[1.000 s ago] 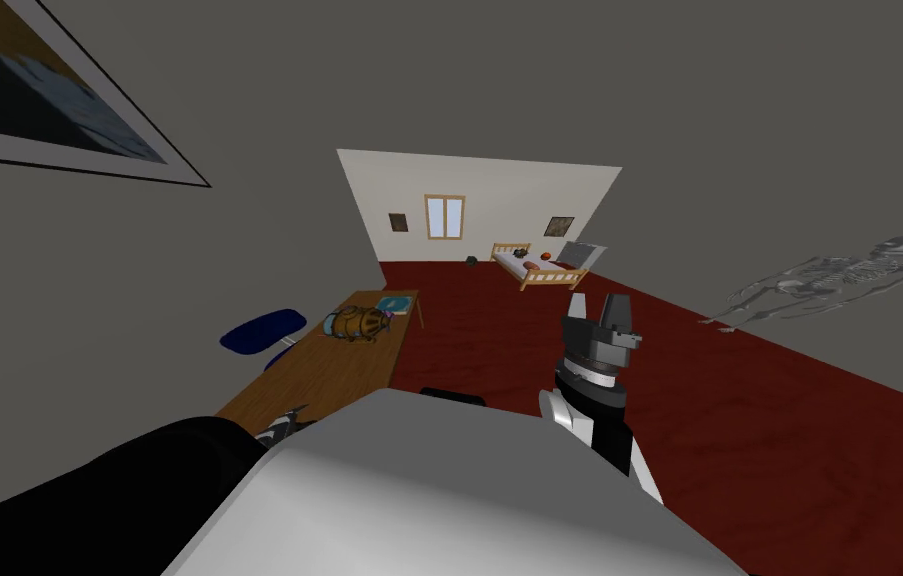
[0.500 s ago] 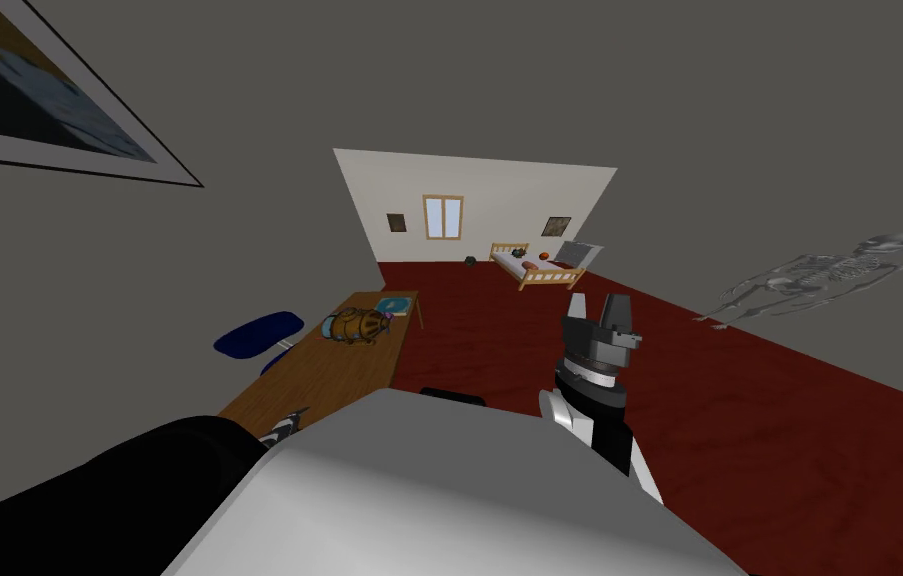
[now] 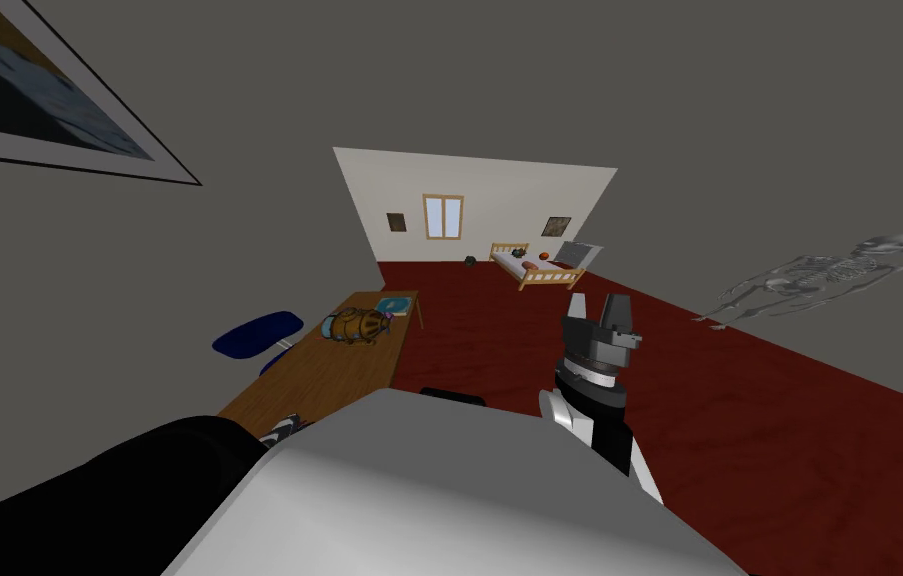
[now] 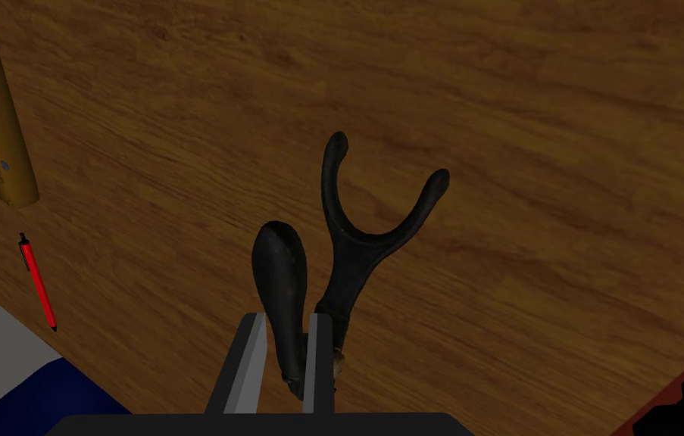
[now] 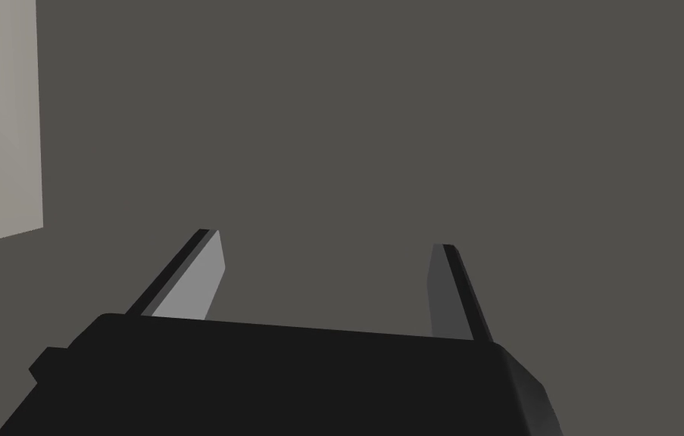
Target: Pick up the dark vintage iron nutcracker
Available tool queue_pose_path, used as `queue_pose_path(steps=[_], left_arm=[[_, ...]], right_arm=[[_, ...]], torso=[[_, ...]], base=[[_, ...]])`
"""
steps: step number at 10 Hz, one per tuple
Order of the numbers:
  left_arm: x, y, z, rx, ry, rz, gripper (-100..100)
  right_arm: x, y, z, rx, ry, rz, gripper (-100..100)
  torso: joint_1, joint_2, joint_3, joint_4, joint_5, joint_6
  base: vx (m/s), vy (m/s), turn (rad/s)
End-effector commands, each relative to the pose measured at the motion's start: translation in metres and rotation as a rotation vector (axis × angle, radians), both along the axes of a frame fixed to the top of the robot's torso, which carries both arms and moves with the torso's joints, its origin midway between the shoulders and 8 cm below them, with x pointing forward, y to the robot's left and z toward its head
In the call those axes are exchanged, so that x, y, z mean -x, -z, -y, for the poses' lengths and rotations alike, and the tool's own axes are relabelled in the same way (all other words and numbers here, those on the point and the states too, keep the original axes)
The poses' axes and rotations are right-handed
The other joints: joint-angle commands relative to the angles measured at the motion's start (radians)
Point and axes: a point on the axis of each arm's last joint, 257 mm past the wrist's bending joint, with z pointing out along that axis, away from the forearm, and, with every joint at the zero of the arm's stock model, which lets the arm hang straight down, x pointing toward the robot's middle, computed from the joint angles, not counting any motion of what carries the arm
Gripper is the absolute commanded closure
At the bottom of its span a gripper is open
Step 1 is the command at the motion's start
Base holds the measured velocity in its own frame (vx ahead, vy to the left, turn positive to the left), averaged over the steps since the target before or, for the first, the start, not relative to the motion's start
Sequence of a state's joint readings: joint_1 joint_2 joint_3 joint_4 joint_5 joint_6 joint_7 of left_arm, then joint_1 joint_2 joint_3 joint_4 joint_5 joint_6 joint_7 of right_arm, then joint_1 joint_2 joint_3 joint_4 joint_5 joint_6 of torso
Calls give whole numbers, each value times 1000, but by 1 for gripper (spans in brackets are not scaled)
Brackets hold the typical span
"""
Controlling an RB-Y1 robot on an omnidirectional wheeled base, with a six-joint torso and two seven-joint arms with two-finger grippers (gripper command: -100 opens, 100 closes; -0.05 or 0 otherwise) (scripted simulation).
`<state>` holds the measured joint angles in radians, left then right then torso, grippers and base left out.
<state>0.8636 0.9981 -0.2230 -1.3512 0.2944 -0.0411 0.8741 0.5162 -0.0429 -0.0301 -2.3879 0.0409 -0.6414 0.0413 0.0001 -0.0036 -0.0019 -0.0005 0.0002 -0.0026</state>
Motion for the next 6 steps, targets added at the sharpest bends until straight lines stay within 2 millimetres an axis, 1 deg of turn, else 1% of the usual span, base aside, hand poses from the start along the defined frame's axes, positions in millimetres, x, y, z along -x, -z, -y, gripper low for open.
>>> queue_pose_path(steps=[1,2,3,4,5,6], left_arm=[[0,0,0,0,0,0,100],[0,0,0,0,0,0,0],[-1,-7,-4,0,4,-3,100],[-2,-11,-6,1,6,-4,100],[-3,-8,-5,-1,6,-3,100],[-2,-9,-6,0,5,-3,0]], right_arm=[[0,0,0,0,0,0,0],[0,0,0,0,0,0,0],[0,0,0,0,0,0,0],[0,0,0,0,0,0,0],[0,0,0,0,0,0,0],[0,0,0,0,0,0,0]], torso=[[0,0,0,0,0,0],[0,0,0,0,0,0],[0,0,0,0,0,0],[-2,1,0,0,-1,0],[-4,1,1,0,-1,0],[-2,1,1,0,-1,0]], base=[[0,0,0],[0,0,0],[-12,-27,41],[-18,-48,43],[-8,-22,11],[0,0,0]])
